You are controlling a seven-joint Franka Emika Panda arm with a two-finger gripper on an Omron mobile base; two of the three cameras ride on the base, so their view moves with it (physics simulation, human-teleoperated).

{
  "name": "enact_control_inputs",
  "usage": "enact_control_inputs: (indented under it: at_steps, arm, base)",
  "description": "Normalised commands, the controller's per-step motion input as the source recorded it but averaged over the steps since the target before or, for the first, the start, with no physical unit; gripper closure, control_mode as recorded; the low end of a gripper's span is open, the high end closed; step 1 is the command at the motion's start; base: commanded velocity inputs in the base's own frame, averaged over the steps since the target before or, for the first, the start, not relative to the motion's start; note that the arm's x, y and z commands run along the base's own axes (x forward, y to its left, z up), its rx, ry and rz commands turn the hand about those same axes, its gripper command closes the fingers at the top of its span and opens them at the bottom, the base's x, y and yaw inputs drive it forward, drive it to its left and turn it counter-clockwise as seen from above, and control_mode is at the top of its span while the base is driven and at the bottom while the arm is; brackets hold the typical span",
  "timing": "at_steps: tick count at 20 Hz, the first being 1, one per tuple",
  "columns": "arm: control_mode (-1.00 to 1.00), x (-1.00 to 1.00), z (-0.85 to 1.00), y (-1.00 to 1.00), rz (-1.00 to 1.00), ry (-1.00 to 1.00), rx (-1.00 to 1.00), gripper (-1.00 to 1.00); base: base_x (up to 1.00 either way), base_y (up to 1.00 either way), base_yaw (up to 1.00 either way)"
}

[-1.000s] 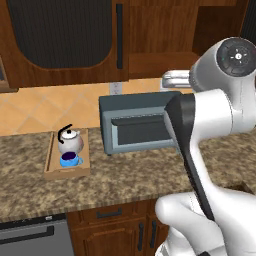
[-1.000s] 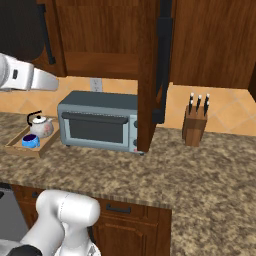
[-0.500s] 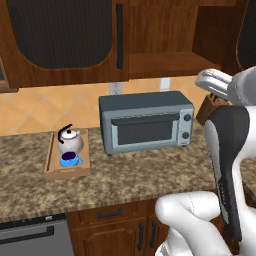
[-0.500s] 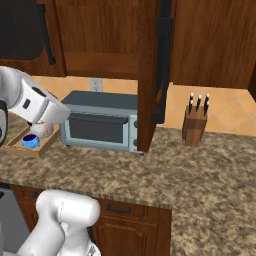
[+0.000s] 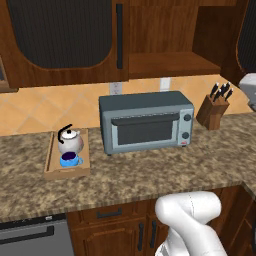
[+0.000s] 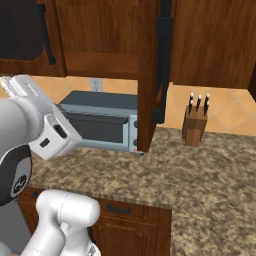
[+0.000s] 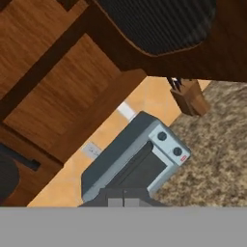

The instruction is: Pick the kettle from the counter and place it on the tray. Then pick the mug from the cabinet and place it on the tray. Then close the cabinet doors.

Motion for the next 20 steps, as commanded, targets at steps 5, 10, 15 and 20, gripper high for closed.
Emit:
enact_control_inputs:
  at_steps: [5, 10, 15, 20]
  arm:
    - [-1.0, -0.04, -0.08, -0.2, 0.0, -0.02, 0.04, 1.0]
    - [-1.0, 0.0, -0.16, -0.16, 0.0, -0.08, 0.11, 1.0]
    - [-1.0, -0.08, -0.03, -0.3, 0.0, -0.14, 0.21, 1.0]
    - [-1.0, -0.32, 0.0, -0.46, 0.0, -0.18, 0.23, 1.0]
  base:
    - [0.0, 0.0, 0.0]
    - [0.0, 0.0, 0.0]
    - [0.0, 0.0, 0.0]
    - [0.0, 0.0, 0.0]
